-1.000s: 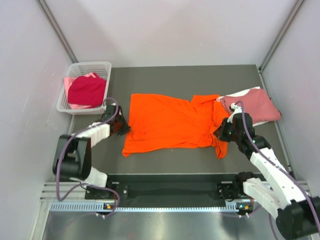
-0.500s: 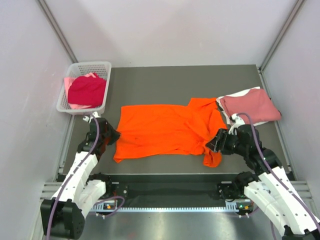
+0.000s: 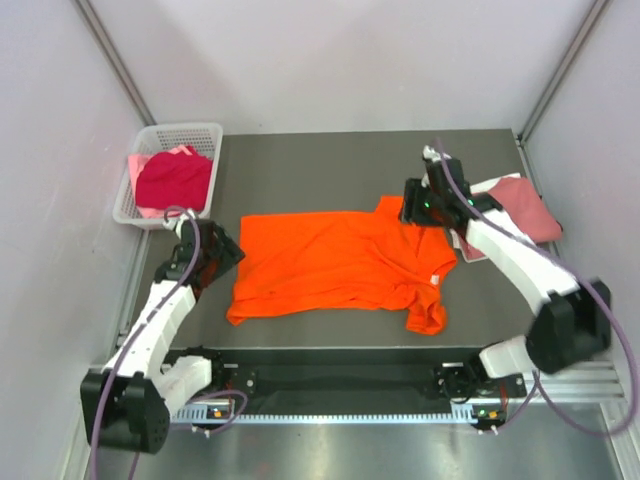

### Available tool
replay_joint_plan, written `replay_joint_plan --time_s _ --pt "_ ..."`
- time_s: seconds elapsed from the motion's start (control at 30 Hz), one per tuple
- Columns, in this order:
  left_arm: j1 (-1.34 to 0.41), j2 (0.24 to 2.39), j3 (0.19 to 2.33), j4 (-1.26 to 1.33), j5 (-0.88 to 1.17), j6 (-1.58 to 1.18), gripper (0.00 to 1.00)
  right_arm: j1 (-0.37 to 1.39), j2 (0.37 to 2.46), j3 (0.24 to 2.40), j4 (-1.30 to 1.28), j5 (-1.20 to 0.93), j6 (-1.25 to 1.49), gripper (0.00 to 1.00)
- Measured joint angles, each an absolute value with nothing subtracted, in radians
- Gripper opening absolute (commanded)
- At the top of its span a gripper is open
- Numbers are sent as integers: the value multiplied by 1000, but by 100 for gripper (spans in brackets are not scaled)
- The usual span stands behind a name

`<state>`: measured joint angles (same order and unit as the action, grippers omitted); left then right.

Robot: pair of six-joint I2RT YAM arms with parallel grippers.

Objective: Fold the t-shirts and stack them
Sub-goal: Flatten the tshirt out

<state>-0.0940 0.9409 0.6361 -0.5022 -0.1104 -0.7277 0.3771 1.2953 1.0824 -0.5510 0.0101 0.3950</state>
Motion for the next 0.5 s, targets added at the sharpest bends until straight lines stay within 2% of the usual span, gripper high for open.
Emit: replay_joint_plan --time_s 0.2,0.37,0.5 --pt "-94 1204 796 -389 -103 -674 75 358 1691 1368 -514 107 339 53" --pt "-94 1497 958 -344 -83 -644 67 327 1911 1553 -519 126 314 52" --pt "-94 1711 1103 -335 -90 -625 65 309 1995 1609 -517 121 307 52"
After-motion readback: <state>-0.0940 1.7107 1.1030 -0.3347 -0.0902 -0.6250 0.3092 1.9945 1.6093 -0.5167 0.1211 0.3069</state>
